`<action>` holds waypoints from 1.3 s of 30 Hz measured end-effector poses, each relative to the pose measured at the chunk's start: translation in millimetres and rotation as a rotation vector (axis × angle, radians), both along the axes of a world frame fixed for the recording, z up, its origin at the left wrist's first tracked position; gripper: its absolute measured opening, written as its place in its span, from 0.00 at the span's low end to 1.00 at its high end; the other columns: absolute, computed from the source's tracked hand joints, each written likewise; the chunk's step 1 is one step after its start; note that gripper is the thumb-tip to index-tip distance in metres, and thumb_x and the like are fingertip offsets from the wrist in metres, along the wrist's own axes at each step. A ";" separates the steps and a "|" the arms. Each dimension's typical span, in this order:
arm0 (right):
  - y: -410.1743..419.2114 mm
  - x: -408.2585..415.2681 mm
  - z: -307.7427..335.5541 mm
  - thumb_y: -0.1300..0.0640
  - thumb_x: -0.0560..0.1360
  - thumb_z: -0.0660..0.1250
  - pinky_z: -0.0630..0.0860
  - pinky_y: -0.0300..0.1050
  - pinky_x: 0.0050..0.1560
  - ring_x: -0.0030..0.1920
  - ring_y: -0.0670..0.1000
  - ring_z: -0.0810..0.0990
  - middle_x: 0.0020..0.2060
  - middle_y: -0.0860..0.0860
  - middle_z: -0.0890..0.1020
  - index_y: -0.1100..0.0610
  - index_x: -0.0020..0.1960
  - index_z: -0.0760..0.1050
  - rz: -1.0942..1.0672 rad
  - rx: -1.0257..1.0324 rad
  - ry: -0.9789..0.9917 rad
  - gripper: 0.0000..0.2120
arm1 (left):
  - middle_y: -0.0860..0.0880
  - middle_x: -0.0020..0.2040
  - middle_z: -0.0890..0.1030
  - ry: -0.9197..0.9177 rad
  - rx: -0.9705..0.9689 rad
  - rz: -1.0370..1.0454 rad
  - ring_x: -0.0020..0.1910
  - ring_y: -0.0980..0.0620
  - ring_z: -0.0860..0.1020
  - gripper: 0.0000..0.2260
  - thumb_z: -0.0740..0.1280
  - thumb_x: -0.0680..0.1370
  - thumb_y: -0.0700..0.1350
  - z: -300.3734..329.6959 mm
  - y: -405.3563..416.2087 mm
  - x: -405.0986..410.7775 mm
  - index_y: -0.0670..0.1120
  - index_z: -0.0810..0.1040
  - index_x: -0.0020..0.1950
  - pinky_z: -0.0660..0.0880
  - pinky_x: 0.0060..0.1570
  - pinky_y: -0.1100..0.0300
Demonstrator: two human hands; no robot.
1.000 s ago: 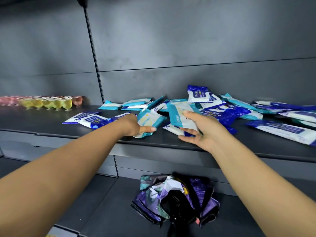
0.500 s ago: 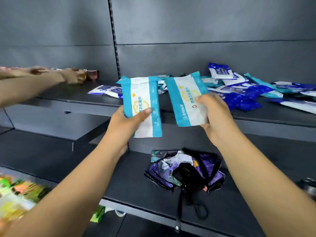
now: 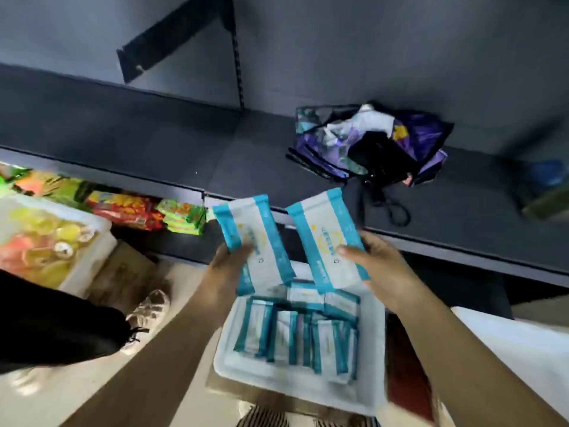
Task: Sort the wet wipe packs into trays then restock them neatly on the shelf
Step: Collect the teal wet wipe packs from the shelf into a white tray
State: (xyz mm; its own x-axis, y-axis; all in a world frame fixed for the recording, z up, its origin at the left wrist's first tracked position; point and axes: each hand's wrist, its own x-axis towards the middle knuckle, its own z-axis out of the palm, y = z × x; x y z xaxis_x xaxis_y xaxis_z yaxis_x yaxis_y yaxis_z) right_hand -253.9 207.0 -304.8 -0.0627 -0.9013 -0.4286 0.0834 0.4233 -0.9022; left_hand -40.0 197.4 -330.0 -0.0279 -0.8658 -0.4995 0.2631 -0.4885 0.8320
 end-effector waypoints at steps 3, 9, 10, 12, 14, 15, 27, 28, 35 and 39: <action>7.6 -10.2 -74.7 0.68 0.69 0.70 0.76 0.41 0.39 0.34 0.47 0.80 0.33 0.48 0.83 0.62 0.49 0.78 0.016 0.169 0.122 0.09 | 0.42 0.53 0.80 -0.021 0.247 -0.026 0.49 0.45 0.80 0.10 0.60 0.79 0.38 -73.1 26.0 -4.5 0.42 0.73 0.59 0.76 0.52 0.49; -2.4 -24.6 -205.7 0.66 0.72 0.68 0.73 0.44 0.43 0.40 0.54 0.78 0.41 0.57 0.80 0.59 0.44 0.78 0.109 0.379 0.261 0.04 | 0.46 0.48 0.79 -0.084 0.559 0.033 0.47 0.46 0.78 0.10 0.63 0.78 0.37 -205.2 29.2 -24.1 0.43 0.71 0.58 0.77 0.44 0.55; -8.0 -25.1 -230.9 0.66 0.72 0.68 0.72 0.44 0.43 0.41 0.54 0.77 0.41 0.58 0.79 0.61 0.45 0.78 0.122 0.390 0.280 0.03 | 0.47 0.46 0.79 -0.108 0.574 0.041 0.45 0.47 0.78 0.08 0.64 0.78 0.38 -228.8 24.0 -29.2 0.44 0.71 0.56 0.77 0.43 0.57; -22.4 -23.8 -273.2 0.66 0.72 0.68 0.71 0.44 0.43 0.41 0.54 0.76 0.40 0.59 0.78 0.63 0.47 0.78 0.150 0.400 0.321 0.05 | 0.49 0.43 0.79 -0.118 0.581 0.071 0.40 0.51 0.77 0.06 0.64 0.78 0.38 -266.2 8.1 -39.1 0.44 0.72 0.53 0.76 0.37 0.62; -35.4 -22.3 -309.4 0.66 0.72 0.68 0.71 0.41 0.38 0.36 0.52 0.75 0.38 0.56 0.78 0.64 0.51 0.78 0.170 0.399 0.328 0.08 | 0.48 0.41 0.77 -0.095 0.581 0.115 0.37 0.52 0.75 0.03 0.64 0.78 0.39 -298.0 -8.7 -50.5 0.45 0.72 0.51 0.72 0.37 0.62; -40.4 -21.8 -324.5 0.65 0.72 0.68 0.70 0.40 0.37 0.35 0.51 0.74 0.37 0.56 0.77 0.64 0.51 0.78 0.163 0.400 0.327 0.08 | 0.48 0.40 0.75 -0.098 0.576 0.116 0.36 0.53 0.73 0.01 0.64 0.78 0.41 -311.0 -15.8 -55.5 0.46 0.72 0.48 0.71 0.37 0.63; -34.8 -37.8 -287.4 0.57 0.74 0.68 0.65 0.20 0.35 0.49 0.45 0.76 0.49 0.50 0.79 0.60 0.55 0.78 0.097 0.198 0.613 0.11 | 0.49 0.51 0.77 -0.599 0.266 -0.049 0.51 0.48 0.76 0.13 0.64 0.78 0.46 -257.5 5.8 -74.0 0.44 0.74 0.61 0.72 0.56 0.56; -35.4 -38.4 -265.3 0.57 0.74 0.68 0.65 0.20 0.36 0.49 0.44 0.75 0.47 0.49 0.79 0.59 0.55 0.78 0.119 0.183 0.597 0.11 | 0.50 0.53 0.76 -0.627 0.214 -0.085 0.53 0.49 0.76 0.16 0.64 0.78 0.46 -236.5 3.9 -75.6 0.44 0.72 0.65 0.71 0.54 0.61; -42.8 -41.9 -70.6 0.59 0.73 0.69 0.68 0.21 0.42 0.39 0.36 0.74 0.40 0.44 0.78 0.57 0.48 0.79 0.214 -0.100 0.541 0.05 | 0.54 0.45 0.78 -0.775 -0.261 -0.186 0.49 0.52 0.78 0.11 0.66 0.76 0.44 -59.1 -32.4 -79.0 0.46 0.75 0.58 0.72 0.43 0.70; -47.5 -52.4 50.2 0.60 0.73 0.69 0.69 0.23 0.41 0.35 0.37 0.75 0.35 0.42 0.77 0.55 0.43 0.77 0.203 -0.344 0.588 0.02 | 0.59 0.45 0.75 -0.902 -0.570 -0.254 0.50 0.52 0.76 0.13 0.66 0.77 0.46 52.4 -47.3 -87.7 0.45 0.75 0.60 0.67 0.51 0.65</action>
State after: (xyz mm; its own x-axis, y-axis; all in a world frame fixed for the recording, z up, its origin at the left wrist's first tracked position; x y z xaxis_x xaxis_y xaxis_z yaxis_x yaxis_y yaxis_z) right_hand -306.4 159.5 -254.7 -0.0123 -0.9979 -0.0642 -0.5086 0.0615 -0.8588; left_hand -127.7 150.1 -277.6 -0.0638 -0.9969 0.0457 -0.6102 0.0752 0.7887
